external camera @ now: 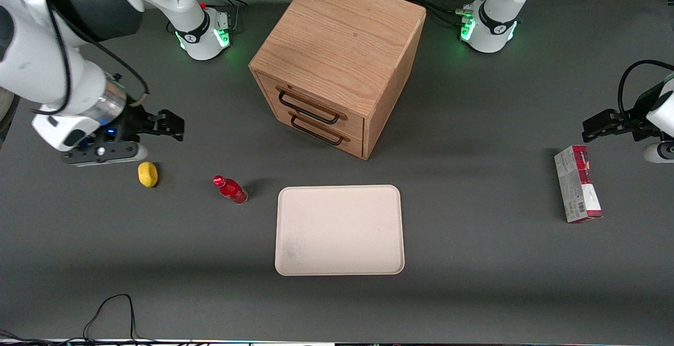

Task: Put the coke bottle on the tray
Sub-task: 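Move the open right gripper down over the red Coca-Cola bottle's cap end, then close the right gripper around the bottle's neck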

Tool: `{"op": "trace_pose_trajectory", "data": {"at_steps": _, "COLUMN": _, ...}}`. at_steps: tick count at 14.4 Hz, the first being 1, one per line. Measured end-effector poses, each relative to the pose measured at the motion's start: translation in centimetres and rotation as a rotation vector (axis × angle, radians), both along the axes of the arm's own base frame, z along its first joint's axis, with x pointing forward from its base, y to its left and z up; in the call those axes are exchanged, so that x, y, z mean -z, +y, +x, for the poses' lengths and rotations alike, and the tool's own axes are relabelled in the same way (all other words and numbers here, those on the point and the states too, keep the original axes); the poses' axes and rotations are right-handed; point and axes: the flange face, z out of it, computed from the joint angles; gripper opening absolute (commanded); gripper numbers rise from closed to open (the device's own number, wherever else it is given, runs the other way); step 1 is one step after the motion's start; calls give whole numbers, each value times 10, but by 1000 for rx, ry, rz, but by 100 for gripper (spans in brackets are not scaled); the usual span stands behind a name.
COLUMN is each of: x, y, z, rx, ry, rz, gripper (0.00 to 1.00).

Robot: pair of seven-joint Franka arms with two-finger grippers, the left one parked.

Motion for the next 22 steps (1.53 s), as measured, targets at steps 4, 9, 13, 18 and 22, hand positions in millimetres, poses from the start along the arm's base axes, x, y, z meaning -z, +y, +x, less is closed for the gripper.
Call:
{"op": "trace_pose_trajectory", "data": {"at_steps": 4, "x": 30, "y": -1, "z": 11, "rx": 7, "ry": 10, "rz": -3, "gripper": 100}}
{"op": "trace_pose_trajectory", "data": {"at_steps": 9, "x": 118, "y": -1, "z": 14, "rx": 23, "ry": 20, "rz": 24, "gripper": 100}}
{"op": "trace_pose_trajectory", "data": {"at_steps": 13, "x": 164, "y": 2, "z": 23, "rx": 27, "ry": -2, "rz": 31, "gripper": 100}}
{"op": "trace_pose_trajectory", "data": {"at_steps": 18, "x": 209, "y": 20, "z": 24, "rx": 2, "ry": -37, "rz": 40, "gripper": 100}}
{"op": "trace_pose_trajectory", "data": {"at_steps": 22, "x": 227, "y": 17, "z": 20, "rx": 6, "ry": -23, "rz": 35, "gripper": 100}}
